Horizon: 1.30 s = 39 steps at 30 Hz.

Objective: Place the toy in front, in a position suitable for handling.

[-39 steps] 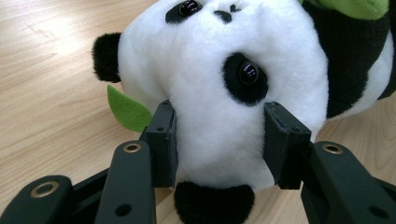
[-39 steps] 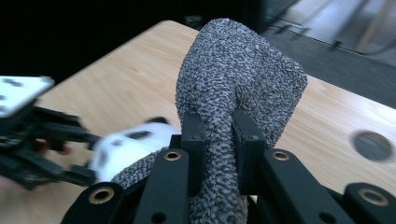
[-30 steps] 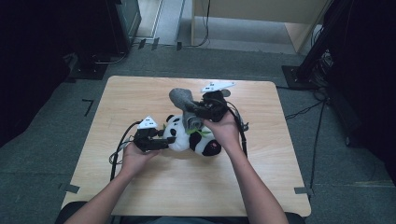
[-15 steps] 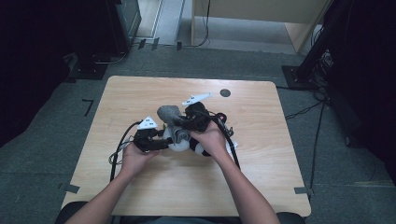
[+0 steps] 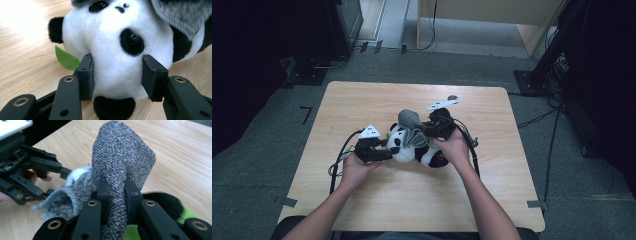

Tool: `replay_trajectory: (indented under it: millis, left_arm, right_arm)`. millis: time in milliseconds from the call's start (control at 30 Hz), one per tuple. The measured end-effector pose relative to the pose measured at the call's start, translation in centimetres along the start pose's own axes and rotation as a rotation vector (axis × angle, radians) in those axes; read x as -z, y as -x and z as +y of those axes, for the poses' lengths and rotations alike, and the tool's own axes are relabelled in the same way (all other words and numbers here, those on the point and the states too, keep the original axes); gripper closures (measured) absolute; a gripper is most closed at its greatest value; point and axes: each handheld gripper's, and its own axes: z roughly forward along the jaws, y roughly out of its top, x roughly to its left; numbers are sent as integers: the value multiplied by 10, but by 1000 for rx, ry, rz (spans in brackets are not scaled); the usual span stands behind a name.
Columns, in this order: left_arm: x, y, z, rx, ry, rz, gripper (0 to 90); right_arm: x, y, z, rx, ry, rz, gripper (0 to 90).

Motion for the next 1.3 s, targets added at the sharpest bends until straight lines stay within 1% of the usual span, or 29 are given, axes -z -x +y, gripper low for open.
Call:
replay_trajectory:
  millis: [33, 133, 233, 267, 367, 433, 467, 500, 533, 567, 667, 733, 767, 800, 867, 900, 933, 1033, 1067, 1133, 1167, 1233, 1267, 1300]
  left_arm:
    - [0, 0, 0, -1, 0, 0, 508]
    - [0, 0, 0, -6, -1, -1, 508]
    - [0, 0, 0, -6, -1, -4, 508]
    - [0, 0, 0, -5, 0, -5, 509]
    - [1, -1, 0, -6, 1, -6, 510]
    - [1, -1, 0, -4, 0, -7, 510]
    - [1, 0, 0, -4, 0, -7, 510]
    - [1, -1, 0, -3, 0, -8, 510]
    - [1, -1, 0, -2, 1, -8, 510]
    - [1, -1, 0, -3, 0, -7, 510]
    - [1, -1, 0, -1, 0, -9, 511]
    - [1, -2, 0, 3, 1, -10, 511]
    - [1, -2, 0, 12, 2, -10, 512]
    - [1, -2, 0, 12, 2, -10, 512]
    - [1, -2, 0, 18, 4, -10, 512]
    - [1, -2, 0, 19, 4, -10, 512]
    - [1, -3, 0, 17, 3, -10, 511]
    - [0, -2, 0, 20, 6, -9, 511]
    - [0, -2, 0, 21, 6, -9, 511]
    - [0, -2, 0, 21, 6, -9, 511]
    - [0, -2, 0, 20, 7, -7, 511]
    - [1, -2, 0, 20, 6, -7, 511]
    - [1, -2, 0, 20, 5, -7, 511]
    - [1, -2, 0, 21, 4, -8, 511]
  right_arm:
    - [0, 0, 0, 0, 0, 0, 789]
    - [6, 8, -4, -16, 1, -13, 789]
    - [8, 11, -5, -19, 3, -20, 789]
    - [10, 15, -6, -24, 5, -20, 789]
    - [13, 18, -7, -34, 6, -23, 789]
    - [14, 18, -7, -31, 7, -26, 789]
    - [17, 19, -6, -22, 9, -39, 789]
    - [17, 19, -6, -22, 9, -39, 789]
    - [19, 20, -6, -9, 13, -56, 789]
    - [21, 20, -6, -6, 17, -65, 789]
    - [25, 23, -6, -11, 23, -74, 790]
    - [33, 27, -5, -19, 36, -93, 791]
    - [36, 28, -5, -21, 42, -105, 791]
    - [36, 28, -5, -21, 42, -105, 791]
    - [42, 31, -4, -22, 42, -131, 791]
    - [45, 31, -2, -26, 50, -136, 792]
    - [51, 29, 2, -21, 78, -125, 792]
    - [55, 20, 10, -15, 126, -81, 792]
    - [55, 20, 10, -15, 126, -81, 792]
    - [55, 11, 17, -11, 154, -47, 792]
    - [53, 2, 24, -1, 174, -17, 792]
    - [48, -8, 32, 12, 180, 10, 792]
    - [48, -8, 32, 12, 180, 10, 792]
    - [42, -17, 38, 30, 175, 27, 792]
